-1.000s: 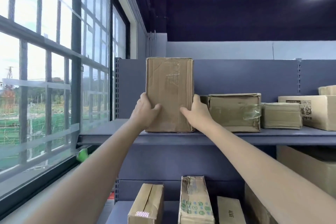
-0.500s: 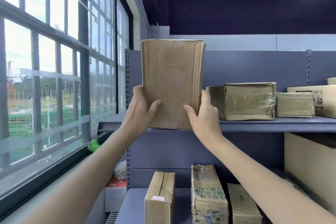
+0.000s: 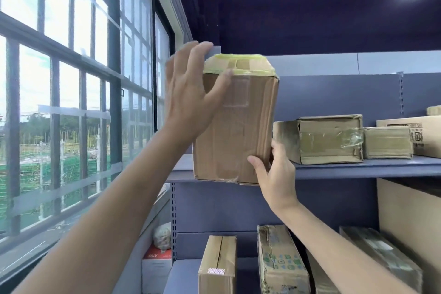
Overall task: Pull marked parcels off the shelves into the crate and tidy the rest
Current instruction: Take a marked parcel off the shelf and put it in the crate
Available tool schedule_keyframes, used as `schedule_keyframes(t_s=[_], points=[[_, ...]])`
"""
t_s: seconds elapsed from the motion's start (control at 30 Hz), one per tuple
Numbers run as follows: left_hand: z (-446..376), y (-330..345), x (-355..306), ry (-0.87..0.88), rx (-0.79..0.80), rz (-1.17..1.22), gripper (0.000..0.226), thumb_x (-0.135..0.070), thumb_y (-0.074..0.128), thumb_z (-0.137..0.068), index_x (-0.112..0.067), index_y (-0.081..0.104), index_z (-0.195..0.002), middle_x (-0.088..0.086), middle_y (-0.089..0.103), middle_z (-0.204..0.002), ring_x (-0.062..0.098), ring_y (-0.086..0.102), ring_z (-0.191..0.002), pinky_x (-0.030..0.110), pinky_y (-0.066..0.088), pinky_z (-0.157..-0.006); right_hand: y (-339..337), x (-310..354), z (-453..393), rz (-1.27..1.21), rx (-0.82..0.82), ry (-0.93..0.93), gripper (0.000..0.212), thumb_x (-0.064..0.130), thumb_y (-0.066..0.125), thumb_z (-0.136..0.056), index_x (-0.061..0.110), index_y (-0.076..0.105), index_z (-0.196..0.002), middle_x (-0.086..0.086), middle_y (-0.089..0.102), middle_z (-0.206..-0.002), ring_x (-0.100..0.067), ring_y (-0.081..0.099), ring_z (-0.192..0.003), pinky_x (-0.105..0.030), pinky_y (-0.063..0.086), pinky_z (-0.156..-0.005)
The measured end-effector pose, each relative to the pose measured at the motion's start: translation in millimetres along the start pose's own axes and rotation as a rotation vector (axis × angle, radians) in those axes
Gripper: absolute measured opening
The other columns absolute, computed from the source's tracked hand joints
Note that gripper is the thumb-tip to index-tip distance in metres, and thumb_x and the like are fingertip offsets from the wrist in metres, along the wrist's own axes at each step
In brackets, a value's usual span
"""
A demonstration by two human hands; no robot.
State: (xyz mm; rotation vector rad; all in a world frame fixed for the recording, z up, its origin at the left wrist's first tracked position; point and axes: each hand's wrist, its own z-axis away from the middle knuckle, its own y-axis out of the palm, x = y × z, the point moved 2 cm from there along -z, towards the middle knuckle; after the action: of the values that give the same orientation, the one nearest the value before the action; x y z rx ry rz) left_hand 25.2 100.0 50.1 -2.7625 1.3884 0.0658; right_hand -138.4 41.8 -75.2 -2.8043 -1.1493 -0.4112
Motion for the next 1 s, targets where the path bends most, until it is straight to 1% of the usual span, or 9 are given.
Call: schedule_keyframes(t_s=[0.1, 0.2, 0.33, 0.53, 0.63, 0.7, 0.83, 0.93, 1.0], points=[[-8.8, 3.6, 2.4, -0.241, 0.011, 0.118, 0.035, -0.041, 0.048, -0.092, -0.022, 0.051, -0.121, -0.013, 0.039, -0.117, 0.007, 0.036, -0.112, 0.027, 0.032, -0.094, -2.8, 0.2, 4.1, -0.054, -0.013, -0.054, 0.044, 0.009, 0.069, -0.076, 0.007, 0.048, -0.115, -0.003, 0.060, -0.087, -0.016, 0.055, -0.073, -0.010, 0.038, -0.072], [-8.5, 2.5, 12.1, -0.437, -0.023, 0.240, 0.033, -0.032, 0.054, -0.087, -0.021, 0.054, -0.118, -0.007, 0.050, -0.114, 0.012, 0.048, -0.107, 0.031, 0.041, -0.090, -3.6, -1.1, 5.4, -0.080, -0.010, -0.081, 0.044, 0.004, 0.069, -0.076, -0.004, 0.052, -0.117, 0.001, 0.058, -0.095, -0.013, 0.057, -0.089, -0.007, 0.041, -0.079], [-6.8, -3.4, 17.9, -0.428, -0.082, 0.332, 0.030, -0.022, 0.056, -0.083, -0.023, 0.055, -0.112, -0.016, 0.053, -0.098, 0.010, 0.053, -0.099, 0.031, 0.045, -0.086, -6.5, 4.5, 0.3, -0.096, -0.085, -0.172, 0.051, -0.001, 0.067, -0.074, 0.012, 0.044, -0.116, 0.002, 0.058, -0.095, -0.015, 0.053, -0.094, -0.014, 0.043, -0.083], [5.9, -2.0, 43.1, -0.456, -0.016, 0.421, 0.026, -0.032, 0.049, -0.079, -0.031, 0.060, -0.102, 0.002, 0.058, -0.117, 0.015, 0.054, -0.102, 0.030, 0.042, -0.082, -17.6, -4.1, -27.8, 0.050, -0.144, -0.391, 0.053, -0.006, 0.062, -0.077, 0.010, 0.041, -0.124, -0.011, 0.053, -0.125, -0.020, 0.050, -0.116, -0.036, 0.043, -0.095], [19.0, 2.8, 52.1, -0.528, 0.105, 0.480, 0.022, -0.043, 0.046, -0.078, -0.032, 0.060, -0.090, -0.001, 0.061, -0.101, 0.013, 0.055, -0.092, 0.030, 0.041, -0.080, -19.8, -4.2, -28.2, 0.131, -0.114, -0.532, 0.047, -0.010, 0.060, -0.079, 0.007, 0.046, -0.120, -0.014, 0.055, -0.125, -0.024, 0.050, -0.120, -0.043, 0.043, -0.098], [24.8, 4.6, 56.2, -0.567, 0.170, 0.507, 0.035, -0.060, 0.047, -0.072, -0.033, 0.058, -0.091, -0.003, 0.061, -0.097, 0.015, 0.057, -0.092, 0.033, 0.043, -0.087, -17.1, 1.3, -23.9, 0.156, -0.099, -0.600, 0.042, -0.014, 0.058, -0.079, 0.005, 0.048, -0.115, -0.015, 0.055, -0.124, -0.026, 0.050, -0.119, -0.039, 0.041, -0.102], [25.7, 3.2, 58.5, -0.598, 0.348, 0.520, 0.079, -0.081, 0.047, -0.062, -0.027, 0.056, -0.118, -0.004, 0.063, -0.116, 0.017, 0.060, -0.108, 0.039, 0.043, -0.098, -2.8, 1.7, -10.1, 0.190, -0.030, -0.685, 0.022, -0.011, 0.051, -0.086, 0.005, 0.051, -0.102, -0.019, 0.061, -0.119, -0.032, 0.053, -0.117, -0.042, 0.044, -0.099], [28.1, 6.2, 61.0, -0.613, 0.395, 0.455, 0.055, -0.053, 0.061, -0.079, -0.018, 0.050, -0.120, -0.002, 0.065, -0.107, 0.014, 0.064, -0.095, 0.032, 0.052, -0.082, 8.0, -4.2, 3.1, 0.214, 0.024, -0.715, 0.016, 0.002, 0.037, -0.098, 0.006, 0.052, -0.096, -0.019, 0.064, -0.116, -0.034, 0.058, -0.113, -0.046, 0.048, -0.093], [32.4, 10.1, 69.8, -0.644, 0.365, 0.390, 0.046, -0.030, 0.069, -0.081, -0.016, 0.047, -0.119, 0.002, 0.065, -0.109, 0.017, 0.064, -0.096, 0.038, 0.053, -0.085, 12.1, -4.6, 7.7, 0.217, 0.058, -0.714, 0.015, 0.003, 0.038, -0.098, 0.007, 0.052, -0.096, -0.017, 0.064, -0.116, -0.031, 0.056, -0.114, -0.045, 0.048, -0.094]])
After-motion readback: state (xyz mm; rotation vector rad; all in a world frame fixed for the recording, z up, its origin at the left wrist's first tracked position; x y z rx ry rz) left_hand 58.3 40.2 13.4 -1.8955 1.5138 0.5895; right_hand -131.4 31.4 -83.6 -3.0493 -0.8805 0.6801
